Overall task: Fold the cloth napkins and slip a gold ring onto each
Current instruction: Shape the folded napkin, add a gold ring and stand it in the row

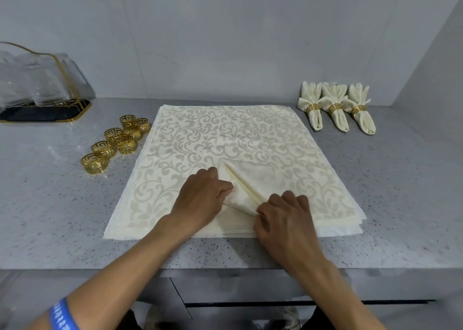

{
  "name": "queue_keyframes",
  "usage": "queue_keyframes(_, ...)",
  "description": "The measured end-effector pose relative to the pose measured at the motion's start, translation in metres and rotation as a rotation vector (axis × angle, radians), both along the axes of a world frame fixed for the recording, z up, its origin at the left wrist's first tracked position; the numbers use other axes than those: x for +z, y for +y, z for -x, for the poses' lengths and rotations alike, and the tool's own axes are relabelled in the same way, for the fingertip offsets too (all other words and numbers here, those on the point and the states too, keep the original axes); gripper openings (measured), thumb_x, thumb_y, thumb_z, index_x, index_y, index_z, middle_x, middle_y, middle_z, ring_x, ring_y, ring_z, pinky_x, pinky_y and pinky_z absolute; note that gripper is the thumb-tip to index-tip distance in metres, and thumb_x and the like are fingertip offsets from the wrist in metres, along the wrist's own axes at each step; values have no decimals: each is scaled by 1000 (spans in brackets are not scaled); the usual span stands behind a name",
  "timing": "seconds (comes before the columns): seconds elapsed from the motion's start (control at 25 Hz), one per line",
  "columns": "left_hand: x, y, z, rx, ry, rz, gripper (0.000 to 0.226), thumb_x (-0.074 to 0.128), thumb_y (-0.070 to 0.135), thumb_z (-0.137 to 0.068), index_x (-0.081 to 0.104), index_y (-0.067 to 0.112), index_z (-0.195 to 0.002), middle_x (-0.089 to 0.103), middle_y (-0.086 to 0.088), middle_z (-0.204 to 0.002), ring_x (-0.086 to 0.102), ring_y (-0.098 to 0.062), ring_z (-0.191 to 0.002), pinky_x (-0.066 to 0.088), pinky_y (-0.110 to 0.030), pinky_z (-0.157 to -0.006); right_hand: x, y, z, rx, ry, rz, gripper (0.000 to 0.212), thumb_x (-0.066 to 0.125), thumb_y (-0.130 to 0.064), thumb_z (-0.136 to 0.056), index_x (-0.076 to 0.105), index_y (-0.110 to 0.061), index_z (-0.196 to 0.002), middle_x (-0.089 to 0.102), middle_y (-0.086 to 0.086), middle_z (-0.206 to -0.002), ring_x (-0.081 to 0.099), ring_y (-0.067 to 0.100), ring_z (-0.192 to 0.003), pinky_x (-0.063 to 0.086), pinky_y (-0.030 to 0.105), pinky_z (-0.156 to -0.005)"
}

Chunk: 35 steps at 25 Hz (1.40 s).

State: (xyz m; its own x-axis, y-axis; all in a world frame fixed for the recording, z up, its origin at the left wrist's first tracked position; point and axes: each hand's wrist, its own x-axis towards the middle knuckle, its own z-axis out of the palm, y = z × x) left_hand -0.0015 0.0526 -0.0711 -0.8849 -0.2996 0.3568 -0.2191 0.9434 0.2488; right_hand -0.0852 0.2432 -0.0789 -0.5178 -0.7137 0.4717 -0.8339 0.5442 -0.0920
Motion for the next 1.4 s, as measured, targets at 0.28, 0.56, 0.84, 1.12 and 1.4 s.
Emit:
queue_keyframes(0.28, 41, -14, 14, -215, -458, -181, 28, 47, 24, -100, 71, 22, -113, 62, 13, -94, 60, -11, -90, 49, -29, -82, 11, -56, -92, 164, -365, 143, 8, 53, -19, -83, 60, -22, -88, 63, -8, -68, 51, 16, -63, 38, 32, -66)
queue_keyframes(0.56, -12, 24, -16, -69, -137, -126, 39, 38, 44, -100, 58, 14, -116, 50, 2, -96, 49, -19, -84, 44, -33, -78, 17, 26, -1, 392, -303, -90, 38, 51, -25, -78, 64, -27, -113, 66, -13, -109, 60, 11, -91, 49, 32, -79)
queue_keyframes(0.84, -22, 32, -19, -10, 4, 34, 37, 36, 34, -98, 53, 18, -128, 54, -1, -101, 53, -20, -80, 49, -36, -72, 24, 20, 22, 476, -91, -372, 31, 40, -28, -81, 69, -26, -93, 66, -11, -89, 55, 11, -72, 46, 29, -70)
queue_keyframes(1.12, 0, 18, -26, -133, -53, -301, 23, 42, 27, -103, 64, 20, -101, 57, 6, -94, 53, -11, -84, 44, -28, -76, 35, -26, 38, 364, -472, -167, 13, 58, -20, -94, 57, -25, -106, 59, 0, -73, 52, 14, -63, 44, 30, -63)
queue_keyframes(1.4, -4, 13, -33, -199, -28, -196, 17, 55, 35, -97, 66, 30, -110, 54, 16, -97, 49, -3, -84, 34, -11, -70, 10, -34, 32, 188, -638, 188, 23, 75, -24, -84, 53, -27, -91, 61, -4, -73, 55, 11, -68, 43, 22, -62)
